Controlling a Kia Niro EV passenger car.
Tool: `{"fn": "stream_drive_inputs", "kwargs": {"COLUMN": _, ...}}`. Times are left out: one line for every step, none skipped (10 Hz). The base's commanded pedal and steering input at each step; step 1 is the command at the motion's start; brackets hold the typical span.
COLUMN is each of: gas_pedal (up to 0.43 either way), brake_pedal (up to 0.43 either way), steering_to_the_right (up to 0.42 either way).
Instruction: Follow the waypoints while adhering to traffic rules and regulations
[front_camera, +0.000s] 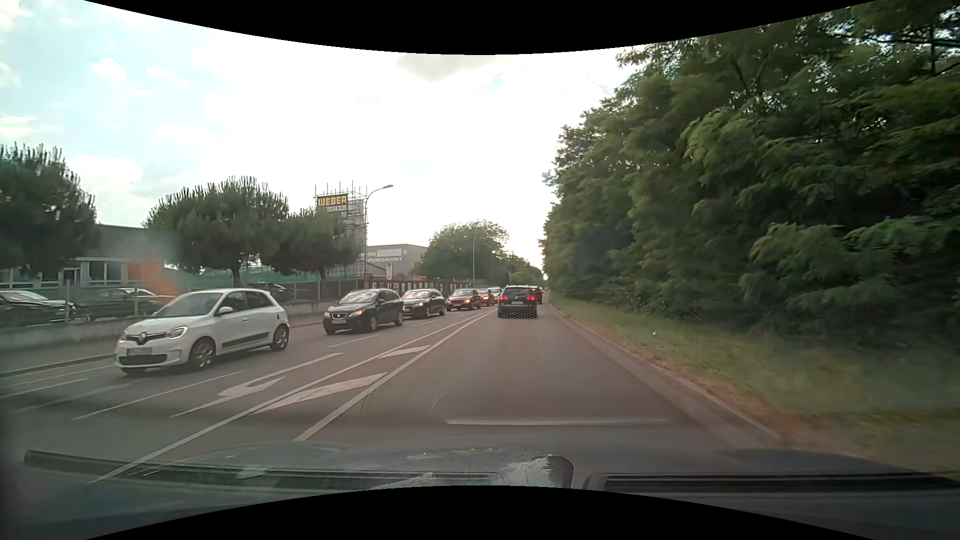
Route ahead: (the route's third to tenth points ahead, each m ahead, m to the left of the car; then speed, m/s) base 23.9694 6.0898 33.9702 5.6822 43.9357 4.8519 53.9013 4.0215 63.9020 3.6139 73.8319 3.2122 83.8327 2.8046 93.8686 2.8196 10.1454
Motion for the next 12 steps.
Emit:
{"fn": "stream_drive_inputs", "kwargs": {"gas_pedal": 0.087, "brake_pedal": 0.0, "steering_to_the_right": 0.006}}
{"fn": "stream_drive_inputs", "kwargs": {"gas_pedal": 0.098, "brake_pedal": 0.0, "steering_to_the_right": 0.006}}
{"fn": "stream_drive_inputs", "kwargs": {"gas_pedal": 0.098, "brake_pedal": 0.0, "steering_to_the_right": 0.006}}
{"fn": "stream_drive_inputs", "kwargs": {"gas_pedal": 0.11, "brake_pedal": 0.0, "steering_to_the_right": 0.006}}
{"fn": "stream_drive_inputs", "kwargs": {"gas_pedal": 0.11, "brake_pedal": 0.0, "steering_to_the_right": 0.007}}
{"fn": "stream_drive_inputs", "kwargs": {"gas_pedal": 0.11, "brake_pedal": 0.0, "steering_to_the_right": 0.01}}
{"fn": "stream_drive_inputs", "kwargs": {"gas_pedal": 0.11, "brake_pedal": 0.0, "steering_to_the_right": 0.01}}
{"fn": "stream_drive_inputs", "kwargs": {"gas_pedal": 0.11, "brake_pedal": 0.0, "steering_to_the_right": 0.01}}
{"fn": "stream_drive_inputs", "kwargs": {"gas_pedal": 0.11, "brake_pedal": 0.0, "steering_to_the_right": 0.01}}
{"fn": "stream_drive_inputs", "kwargs": {"gas_pedal": 0.11, "brake_pedal": 0.0, "steering_to_the_right": 0.01}}
{"fn": "stream_drive_inputs", "kwargs": {"gas_pedal": 0.11, "brake_pedal": 0.0, "steering_to_the_right": 0.01}}
{"fn": "stream_drive_inputs", "kwargs": {"gas_pedal": 0.11, "brake_pedal": 0.0, "steering_to_the_right": 0.01}}
